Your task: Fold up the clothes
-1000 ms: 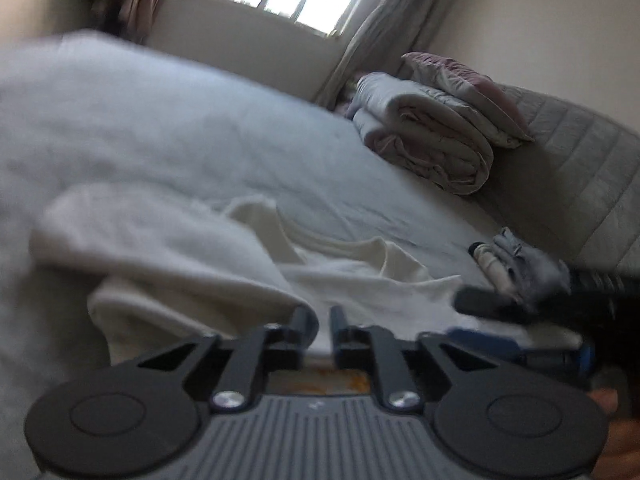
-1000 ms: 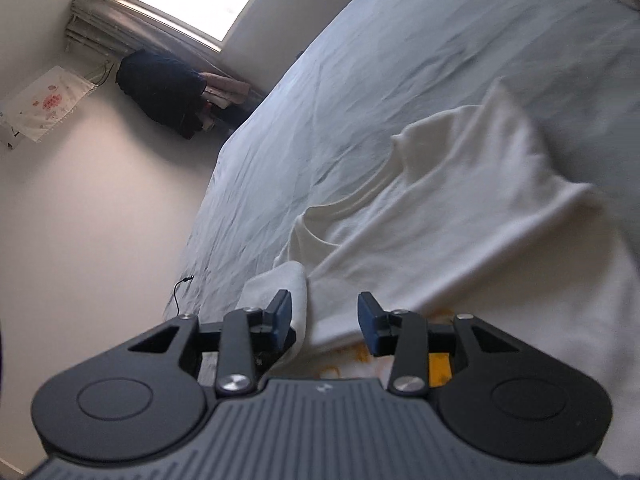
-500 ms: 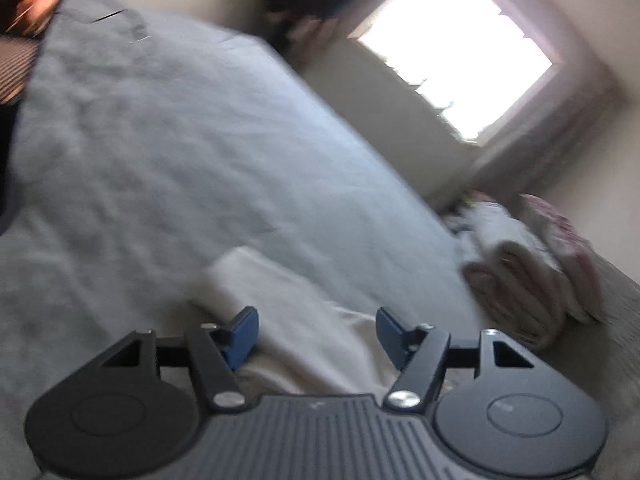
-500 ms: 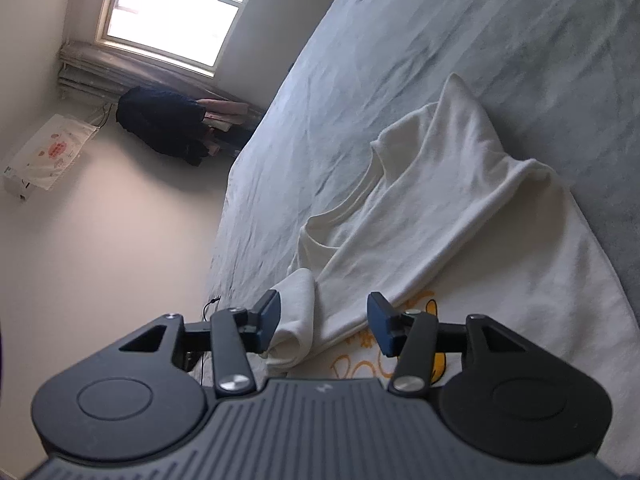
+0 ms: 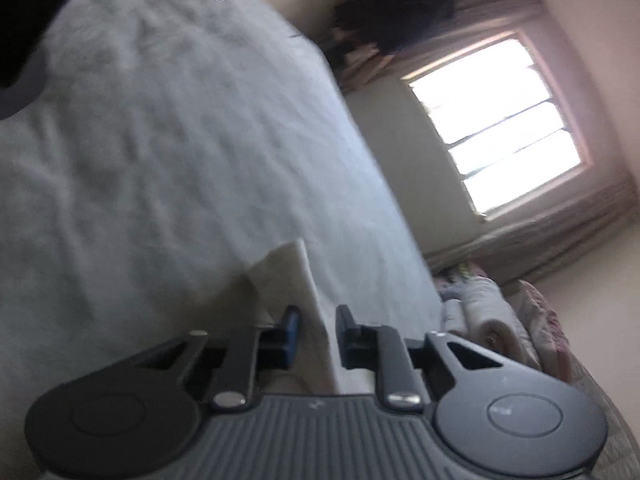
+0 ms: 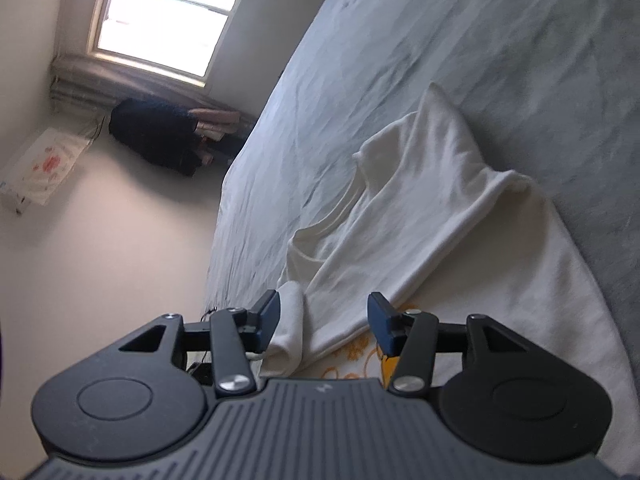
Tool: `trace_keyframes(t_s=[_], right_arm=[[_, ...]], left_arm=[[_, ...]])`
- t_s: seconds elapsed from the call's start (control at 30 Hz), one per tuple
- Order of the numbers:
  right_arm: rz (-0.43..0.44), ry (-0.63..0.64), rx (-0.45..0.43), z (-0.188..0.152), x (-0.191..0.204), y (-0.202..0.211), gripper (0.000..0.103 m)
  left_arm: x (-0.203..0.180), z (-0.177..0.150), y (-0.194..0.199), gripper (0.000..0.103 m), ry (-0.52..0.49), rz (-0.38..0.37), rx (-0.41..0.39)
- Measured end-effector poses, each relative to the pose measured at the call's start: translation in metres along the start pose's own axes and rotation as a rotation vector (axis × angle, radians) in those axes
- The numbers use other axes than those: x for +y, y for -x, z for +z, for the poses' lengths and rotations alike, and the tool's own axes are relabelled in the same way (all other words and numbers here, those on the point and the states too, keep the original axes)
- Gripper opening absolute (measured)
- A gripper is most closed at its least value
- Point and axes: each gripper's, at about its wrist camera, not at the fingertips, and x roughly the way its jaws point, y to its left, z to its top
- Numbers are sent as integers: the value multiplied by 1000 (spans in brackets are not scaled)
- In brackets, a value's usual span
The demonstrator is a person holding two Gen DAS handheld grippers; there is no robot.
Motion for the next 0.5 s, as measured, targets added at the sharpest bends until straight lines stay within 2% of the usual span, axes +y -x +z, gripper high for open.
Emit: trace_keyframes(t_s=[0.03, 0.2, 0.33, 0.43, 0.5], right_arm=[[-3, -7, -3, 1, -2, 0, 53], [-5, -35, -16, 4, -10, 3, 53], [22, -66, -29, 5, -14, 7, 54], [53, -117, -39, 6, -20, 10, 57], [66, -146, -38, 6, -24, 12, 57]], left_arm=[[-7, -2, 1, 11, -24, -20, -3], [-50, -24, 5, 10, -152, -141, 38], [-83, -53, 2, 10, -259, -224, 101], [-103, -73, -1, 10, -335, -273, 145], [-111, -81, 1, 11, -376, -274, 161]])
